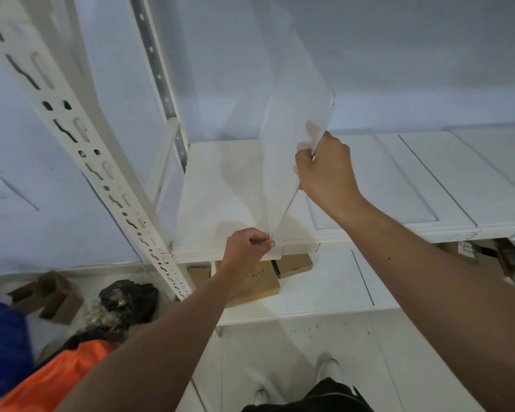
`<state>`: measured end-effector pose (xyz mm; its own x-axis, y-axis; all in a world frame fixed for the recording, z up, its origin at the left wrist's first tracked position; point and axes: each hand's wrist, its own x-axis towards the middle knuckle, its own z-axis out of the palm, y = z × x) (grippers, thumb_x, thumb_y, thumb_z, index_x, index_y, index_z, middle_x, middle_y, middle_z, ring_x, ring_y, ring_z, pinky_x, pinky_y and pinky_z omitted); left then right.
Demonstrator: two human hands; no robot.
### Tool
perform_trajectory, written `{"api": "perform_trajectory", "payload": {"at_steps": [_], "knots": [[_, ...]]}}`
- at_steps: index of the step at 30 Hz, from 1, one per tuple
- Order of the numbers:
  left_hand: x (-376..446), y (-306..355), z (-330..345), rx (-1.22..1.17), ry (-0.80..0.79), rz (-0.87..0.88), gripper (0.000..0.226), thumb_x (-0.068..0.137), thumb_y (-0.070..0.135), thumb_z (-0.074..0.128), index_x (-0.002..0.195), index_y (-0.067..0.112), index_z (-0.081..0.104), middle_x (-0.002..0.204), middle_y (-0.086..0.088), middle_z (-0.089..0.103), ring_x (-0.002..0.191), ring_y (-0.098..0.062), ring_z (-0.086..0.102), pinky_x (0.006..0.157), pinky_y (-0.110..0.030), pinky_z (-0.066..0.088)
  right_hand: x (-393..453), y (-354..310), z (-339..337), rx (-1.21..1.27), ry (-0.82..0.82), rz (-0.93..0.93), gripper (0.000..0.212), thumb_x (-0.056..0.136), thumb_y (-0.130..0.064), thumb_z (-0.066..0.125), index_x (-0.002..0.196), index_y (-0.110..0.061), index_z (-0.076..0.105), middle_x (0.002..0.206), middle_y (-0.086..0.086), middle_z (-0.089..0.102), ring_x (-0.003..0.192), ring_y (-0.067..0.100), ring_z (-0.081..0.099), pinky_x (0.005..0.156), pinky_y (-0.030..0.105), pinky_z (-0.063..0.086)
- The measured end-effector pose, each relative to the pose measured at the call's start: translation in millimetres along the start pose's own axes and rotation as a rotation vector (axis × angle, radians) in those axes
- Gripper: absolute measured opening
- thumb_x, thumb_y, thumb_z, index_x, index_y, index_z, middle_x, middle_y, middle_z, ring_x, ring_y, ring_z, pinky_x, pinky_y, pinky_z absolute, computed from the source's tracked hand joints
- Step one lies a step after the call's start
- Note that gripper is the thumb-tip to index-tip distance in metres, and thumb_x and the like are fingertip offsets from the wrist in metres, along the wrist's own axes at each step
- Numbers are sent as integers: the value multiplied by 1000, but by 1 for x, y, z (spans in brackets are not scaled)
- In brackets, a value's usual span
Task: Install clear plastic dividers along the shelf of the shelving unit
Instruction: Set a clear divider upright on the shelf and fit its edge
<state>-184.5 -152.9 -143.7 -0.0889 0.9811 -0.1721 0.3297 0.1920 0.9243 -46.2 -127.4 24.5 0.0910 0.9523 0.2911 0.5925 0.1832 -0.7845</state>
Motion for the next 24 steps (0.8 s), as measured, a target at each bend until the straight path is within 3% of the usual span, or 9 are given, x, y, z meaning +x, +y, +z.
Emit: {"api": "perform_trajectory", "payload": {"at_steps": [3,6,8,12,14,16,18,21,24], "knots": [[0,1,0,-46,-4,-29,14,77,24,78,89,20,75,90,6,73,86,-8,67,72,-18,51,-3,-6,2,-43,-15,-66,31,93,-6,42,120,5,54,80,18,65,64,32,63,61,43,57],[-1,4,0,-71,10,-58,12,76,20,78,87,18,75,89,5,73,85,-9,67,72,-18,50,-4,-12,9,-102,-35,-111,18,93,-4,42,105,-11,53,58,-1,45,48,14,46,45,25,35],[-2,6,1,-73,15,-66,10,76,19,78,86,18,76,87,6,73,85,-9,67,70,-16,48,-3,-15,15,-145,-49,-117,20,91,-4,41,106,-10,53,59,-2,42,49,13,43,44,23,28],[-6,9,2,-69,39,-72,4,78,20,76,82,21,75,82,7,72,81,-12,67,68,-15,48,1,-18,21,-210,-67,-121,12,88,-4,38,95,-13,42,61,2,42,59,27,48,48,29,29],[-9,13,2,-14,24,-50,4,82,21,72,86,21,72,85,7,70,84,-14,65,66,-15,47,2,-18,22,-219,-65,-117,19,89,-4,38,103,-6,50,63,3,43,63,29,49,55,29,32],[-12,23,4,154,19,53,19,86,29,64,102,19,64,95,7,64,91,-12,60,70,-18,46,2,-18,22,-236,-63,-106,30,90,-5,39,116,0,52,63,2,43,60,25,49,51,28,32],[-13,44,4,322,106,240,30,86,38,59,107,17,54,93,5,57,85,-11,55,70,-23,46,2,-18,22,-255,-64,-107,33,91,-6,39,122,1,50,63,0,42,54,16,46,46,27,29],[-11,80,-1,418,235,526,22,87,28,55,79,12,44,62,5,43,56,-18,46,50,-28,35,2,-20,26,-269,-65,-116,37,91,-7,39,126,0,48,65,1,45,60,22,51,53,28,35],[-3,90,-7,547,236,585,21,85,16,48,67,12,38,53,6,33,51,-22,42,50,-26,29,2,-23,30,-287,-83,-117,40,91,-7,39,130,-2,46,66,2,46,67,29,53,59,30,37]]}}
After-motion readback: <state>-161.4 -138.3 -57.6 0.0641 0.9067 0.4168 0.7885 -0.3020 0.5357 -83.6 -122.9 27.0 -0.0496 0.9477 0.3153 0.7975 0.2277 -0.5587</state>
